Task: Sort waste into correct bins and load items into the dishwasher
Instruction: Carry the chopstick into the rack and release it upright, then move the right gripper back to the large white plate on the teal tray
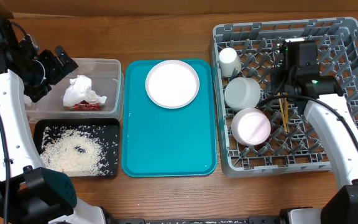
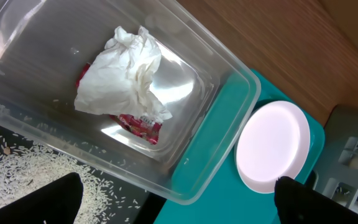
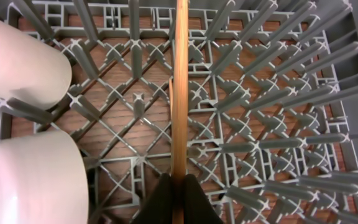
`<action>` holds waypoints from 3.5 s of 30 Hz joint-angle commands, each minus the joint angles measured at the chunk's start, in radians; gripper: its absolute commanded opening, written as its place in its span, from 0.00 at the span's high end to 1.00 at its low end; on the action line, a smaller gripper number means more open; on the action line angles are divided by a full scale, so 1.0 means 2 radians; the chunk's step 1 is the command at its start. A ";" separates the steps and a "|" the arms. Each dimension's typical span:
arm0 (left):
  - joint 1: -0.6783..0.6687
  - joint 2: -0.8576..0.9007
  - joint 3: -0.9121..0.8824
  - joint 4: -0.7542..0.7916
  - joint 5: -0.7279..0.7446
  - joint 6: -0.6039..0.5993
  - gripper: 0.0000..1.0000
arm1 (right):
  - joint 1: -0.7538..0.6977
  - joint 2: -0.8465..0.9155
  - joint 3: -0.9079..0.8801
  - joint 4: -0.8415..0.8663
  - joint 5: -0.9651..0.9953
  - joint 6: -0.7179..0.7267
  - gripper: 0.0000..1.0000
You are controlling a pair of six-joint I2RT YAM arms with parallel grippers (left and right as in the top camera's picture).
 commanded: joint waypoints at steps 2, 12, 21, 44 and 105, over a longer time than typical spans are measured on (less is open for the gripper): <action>-0.002 -0.006 0.009 0.001 -0.003 -0.005 0.00 | -0.008 0.001 0.014 0.004 -0.019 -0.035 0.96; -0.002 -0.006 0.009 0.001 -0.003 -0.005 0.00 | -0.014 0.048 0.014 0.012 -0.019 -0.038 0.96; -0.002 -0.006 0.009 0.001 -0.003 -0.005 0.00 | -0.014 0.053 0.014 0.017 -0.019 -0.038 0.96; -0.002 -0.006 0.009 0.001 -0.003 -0.005 0.00 | -0.014 0.053 0.014 0.064 -0.295 0.051 0.67; -0.002 -0.006 0.009 0.001 -0.003 -0.005 0.00 | 0.290 0.240 0.014 0.128 -0.379 0.163 0.39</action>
